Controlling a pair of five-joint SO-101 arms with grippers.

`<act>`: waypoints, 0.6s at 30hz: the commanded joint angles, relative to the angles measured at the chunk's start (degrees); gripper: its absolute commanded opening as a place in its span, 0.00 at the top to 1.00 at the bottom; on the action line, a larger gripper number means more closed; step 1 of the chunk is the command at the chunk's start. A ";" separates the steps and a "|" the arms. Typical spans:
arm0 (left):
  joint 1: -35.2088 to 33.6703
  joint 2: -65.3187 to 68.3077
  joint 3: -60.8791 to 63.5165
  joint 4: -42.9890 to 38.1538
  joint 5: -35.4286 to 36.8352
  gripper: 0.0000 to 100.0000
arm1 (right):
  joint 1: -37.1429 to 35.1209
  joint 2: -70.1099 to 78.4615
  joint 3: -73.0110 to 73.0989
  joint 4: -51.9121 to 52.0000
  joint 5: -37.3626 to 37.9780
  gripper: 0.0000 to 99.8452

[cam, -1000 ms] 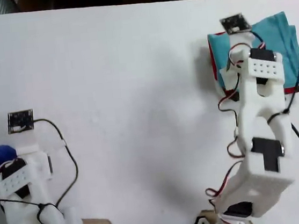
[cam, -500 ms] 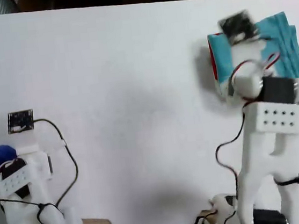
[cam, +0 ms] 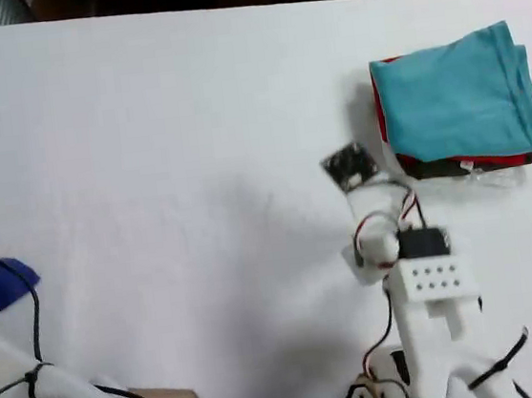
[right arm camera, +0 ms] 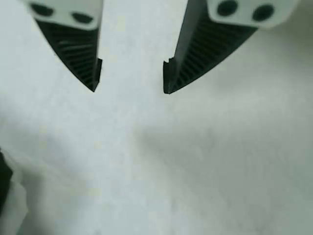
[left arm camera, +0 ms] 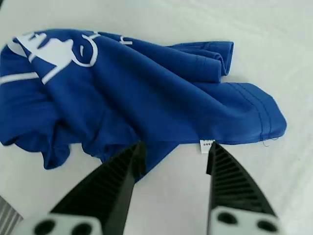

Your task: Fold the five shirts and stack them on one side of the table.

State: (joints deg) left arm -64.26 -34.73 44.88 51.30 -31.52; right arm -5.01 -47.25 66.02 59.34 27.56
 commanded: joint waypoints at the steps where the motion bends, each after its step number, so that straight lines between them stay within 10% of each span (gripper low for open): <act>1: 4.48 -1.05 -1.63 0.18 -1.14 0.77 | 0.13 -5.32 7.38 -7.25 0.00 0.79; 18: 13.89 -0.97 16.75 -20.75 -10.81 0.77 | 0.57 -24.92 23.82 -10.42 -0.09 0.79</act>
State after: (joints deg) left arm -51.16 -34.73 60.97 33.98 -41.71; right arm -5.01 -68.62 89.32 48.18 27.38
